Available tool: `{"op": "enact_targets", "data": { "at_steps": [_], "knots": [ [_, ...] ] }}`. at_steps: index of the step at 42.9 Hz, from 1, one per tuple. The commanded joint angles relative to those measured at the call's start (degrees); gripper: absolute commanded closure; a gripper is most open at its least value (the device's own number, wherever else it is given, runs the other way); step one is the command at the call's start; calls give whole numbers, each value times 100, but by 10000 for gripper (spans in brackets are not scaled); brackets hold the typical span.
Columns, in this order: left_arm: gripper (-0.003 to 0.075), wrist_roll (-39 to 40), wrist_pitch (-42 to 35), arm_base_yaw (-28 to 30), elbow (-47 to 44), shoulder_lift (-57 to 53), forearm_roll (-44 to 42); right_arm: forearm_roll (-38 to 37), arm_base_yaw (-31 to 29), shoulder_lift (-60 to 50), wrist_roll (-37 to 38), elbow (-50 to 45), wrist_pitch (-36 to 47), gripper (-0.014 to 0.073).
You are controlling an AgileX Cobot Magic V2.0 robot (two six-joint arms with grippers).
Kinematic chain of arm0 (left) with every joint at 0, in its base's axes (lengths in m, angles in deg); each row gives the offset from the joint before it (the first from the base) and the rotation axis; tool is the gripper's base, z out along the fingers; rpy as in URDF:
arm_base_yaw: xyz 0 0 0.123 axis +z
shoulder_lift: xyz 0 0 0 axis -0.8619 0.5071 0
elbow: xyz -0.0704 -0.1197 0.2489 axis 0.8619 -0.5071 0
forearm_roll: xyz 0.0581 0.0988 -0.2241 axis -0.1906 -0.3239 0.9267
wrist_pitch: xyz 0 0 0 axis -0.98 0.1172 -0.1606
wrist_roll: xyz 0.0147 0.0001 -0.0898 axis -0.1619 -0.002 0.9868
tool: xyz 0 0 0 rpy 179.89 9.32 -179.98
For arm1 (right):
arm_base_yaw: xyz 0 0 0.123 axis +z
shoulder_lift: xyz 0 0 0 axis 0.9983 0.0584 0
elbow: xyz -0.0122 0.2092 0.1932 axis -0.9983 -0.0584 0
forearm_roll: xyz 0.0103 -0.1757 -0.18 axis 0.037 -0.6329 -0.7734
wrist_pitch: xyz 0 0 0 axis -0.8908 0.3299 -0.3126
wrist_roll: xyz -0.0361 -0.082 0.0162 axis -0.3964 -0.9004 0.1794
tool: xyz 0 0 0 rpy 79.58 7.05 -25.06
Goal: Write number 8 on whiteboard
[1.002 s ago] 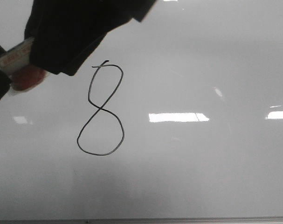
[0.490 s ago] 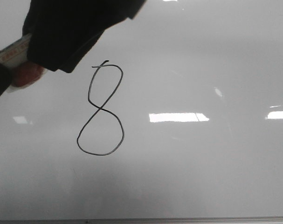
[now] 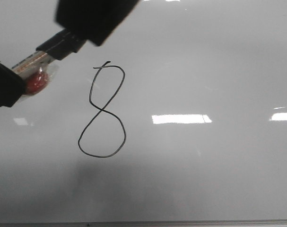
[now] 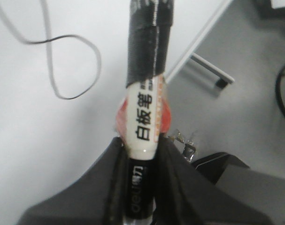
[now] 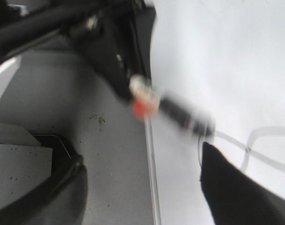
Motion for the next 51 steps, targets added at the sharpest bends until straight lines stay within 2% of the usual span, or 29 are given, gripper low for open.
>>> {"op": "enact_targets", "data": {
  "at_steps": [1, 5, 13, 19, 23, 33, 40, 51],
  "knots": [
    [741, 805, -423, 525, 186, 210, 141, 131, -583, -717, 349, -317, 146, 141],
    [741, 920, -433, 1085, 186, 381, 141, 131, -1199, -1304, 636, -901, 286, 179],
    [741, 920, -691, 2122, 186, 495, 141, 131, -2528, -2585, 1512, -2221, 782, 348],
    [741, 924, -1097, 2681, 186, 535, 204, 131, -3328, -3500, 1633, -3029, 977, 553],
    [741, 924, -1564, 2776, 137, 640, 256, 144, -3534, -3977, 1720, -3456, 1189, 671],
    [741, 924, -3774, 2739, -576, 926, 575, 160, -3574, -4702, 1751, -4169, 1844, 662],
    [741, 924, -4209, 2674, -681, 1062, 604, 225, -3574, -4700, 1751, -4297, 1957, 662],
    [741, 924, -4928, 2019, -681, 1866, 569, 253, -3574, -4700, 1751, -4297, 2061, 662]
  ]
}}
